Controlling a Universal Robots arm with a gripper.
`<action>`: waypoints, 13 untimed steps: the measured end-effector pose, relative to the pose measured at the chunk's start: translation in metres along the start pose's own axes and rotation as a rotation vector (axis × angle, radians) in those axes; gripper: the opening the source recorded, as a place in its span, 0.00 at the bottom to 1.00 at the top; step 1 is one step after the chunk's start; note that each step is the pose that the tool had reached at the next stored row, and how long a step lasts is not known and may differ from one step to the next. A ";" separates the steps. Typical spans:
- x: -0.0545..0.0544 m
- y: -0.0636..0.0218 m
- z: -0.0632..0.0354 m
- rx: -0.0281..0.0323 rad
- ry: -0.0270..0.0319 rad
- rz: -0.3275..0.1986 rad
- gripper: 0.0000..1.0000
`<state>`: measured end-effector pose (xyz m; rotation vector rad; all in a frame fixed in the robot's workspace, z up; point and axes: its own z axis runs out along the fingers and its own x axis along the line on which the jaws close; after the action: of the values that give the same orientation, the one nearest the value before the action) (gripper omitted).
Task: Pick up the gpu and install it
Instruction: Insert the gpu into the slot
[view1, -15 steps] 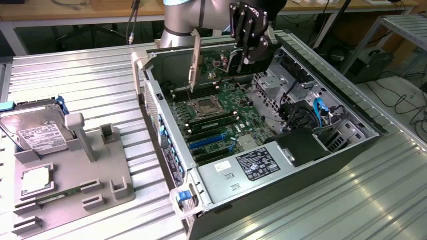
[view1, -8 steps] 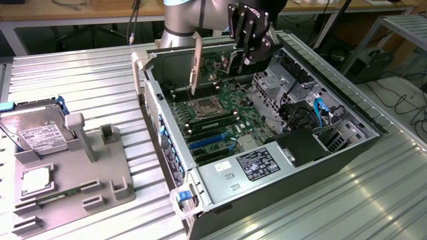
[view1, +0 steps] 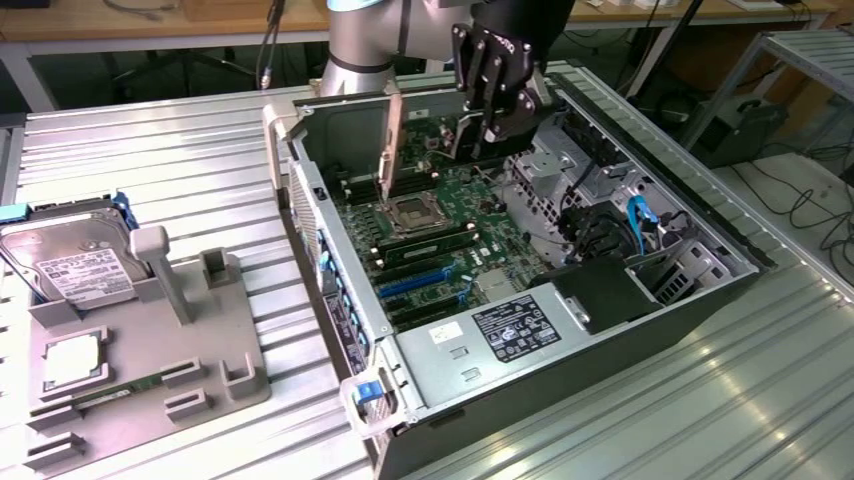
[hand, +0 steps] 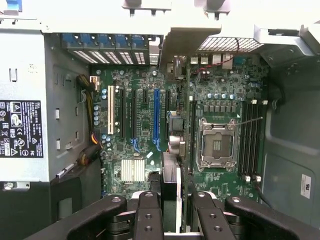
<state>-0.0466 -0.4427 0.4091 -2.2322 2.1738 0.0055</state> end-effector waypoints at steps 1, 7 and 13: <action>0.000 0.0000 0.0006 0.0000 0.0000 -0.001 0.28; 0.000 0.0001 0.0057 -0.0001 -0.0001 -0.005 0.28; 0.000 0.0002 0.0119 -0.0002 -0.0003 -0.011 0.28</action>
<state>-0.0467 -0.4428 0.3972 -2.2438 2.1618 0.0058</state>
